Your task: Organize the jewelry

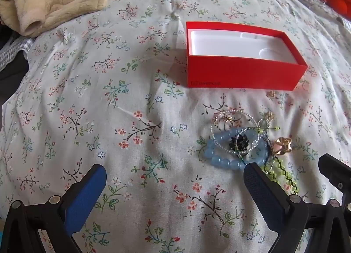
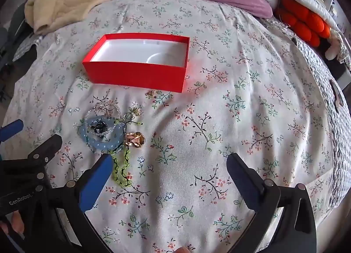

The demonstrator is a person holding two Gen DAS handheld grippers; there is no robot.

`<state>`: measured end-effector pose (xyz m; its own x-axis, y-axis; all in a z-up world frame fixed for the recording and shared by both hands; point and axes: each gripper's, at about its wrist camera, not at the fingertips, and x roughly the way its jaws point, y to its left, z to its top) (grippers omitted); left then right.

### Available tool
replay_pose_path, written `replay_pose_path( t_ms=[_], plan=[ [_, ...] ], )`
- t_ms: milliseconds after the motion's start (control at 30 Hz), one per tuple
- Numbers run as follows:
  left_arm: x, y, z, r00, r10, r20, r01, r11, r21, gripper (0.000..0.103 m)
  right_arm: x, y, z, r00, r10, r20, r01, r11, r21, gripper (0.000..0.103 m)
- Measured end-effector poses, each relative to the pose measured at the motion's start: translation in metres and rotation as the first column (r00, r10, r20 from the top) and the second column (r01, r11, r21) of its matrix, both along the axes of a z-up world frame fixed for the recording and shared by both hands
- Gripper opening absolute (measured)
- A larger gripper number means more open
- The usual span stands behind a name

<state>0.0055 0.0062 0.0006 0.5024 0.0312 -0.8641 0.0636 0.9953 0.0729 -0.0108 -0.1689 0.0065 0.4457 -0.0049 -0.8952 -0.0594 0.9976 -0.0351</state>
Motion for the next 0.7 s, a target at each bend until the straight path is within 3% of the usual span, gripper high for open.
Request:
replay_pose_path(
  t_ms=[700],
  plan=[
    [0.0001, -0.0001, 0.0003, 1.000, 0.001, 0.000, -0.001, 1.000, 0.000, 0.103, -0.0005, -0.0009, 0.0004, 1.000, -0.002, 0.001, 0.002, 1.000, 0.000, 0.103]
  ],
)
